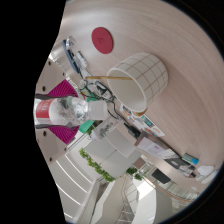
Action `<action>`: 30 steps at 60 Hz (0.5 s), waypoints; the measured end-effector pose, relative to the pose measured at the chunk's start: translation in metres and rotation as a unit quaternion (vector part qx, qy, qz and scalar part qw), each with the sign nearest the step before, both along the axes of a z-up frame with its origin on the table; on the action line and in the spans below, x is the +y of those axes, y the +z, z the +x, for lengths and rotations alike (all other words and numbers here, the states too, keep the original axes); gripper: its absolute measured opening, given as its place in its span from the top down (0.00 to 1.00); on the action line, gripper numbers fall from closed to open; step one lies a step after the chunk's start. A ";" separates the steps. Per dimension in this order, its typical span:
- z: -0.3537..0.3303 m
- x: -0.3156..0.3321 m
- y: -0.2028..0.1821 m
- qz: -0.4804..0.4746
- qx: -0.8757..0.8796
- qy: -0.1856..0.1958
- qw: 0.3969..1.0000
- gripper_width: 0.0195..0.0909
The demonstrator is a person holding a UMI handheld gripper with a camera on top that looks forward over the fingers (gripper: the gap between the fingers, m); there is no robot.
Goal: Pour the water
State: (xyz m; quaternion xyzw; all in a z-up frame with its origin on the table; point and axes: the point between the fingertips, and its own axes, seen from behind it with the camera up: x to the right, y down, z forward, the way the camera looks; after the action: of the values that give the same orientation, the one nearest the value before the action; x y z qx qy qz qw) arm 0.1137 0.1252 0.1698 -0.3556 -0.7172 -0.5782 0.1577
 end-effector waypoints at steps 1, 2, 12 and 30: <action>0.000 0.001 0.000 0.000 0.012 -0.003 1.000 0.84; 0.000 0.001 0.001 0.001 0.027 -0.006 1.000 0.81; 0.003 0.014 0.052 0.064 0.408 -0.094 0.906 0.81; 0.071 -0.024 0.015 0.046 0.909 -0.185 0.371 0.61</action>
State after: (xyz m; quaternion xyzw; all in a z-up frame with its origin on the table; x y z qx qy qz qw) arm 0.1849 0.1015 0.1849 -0.7831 -0.0302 0.0468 0.6194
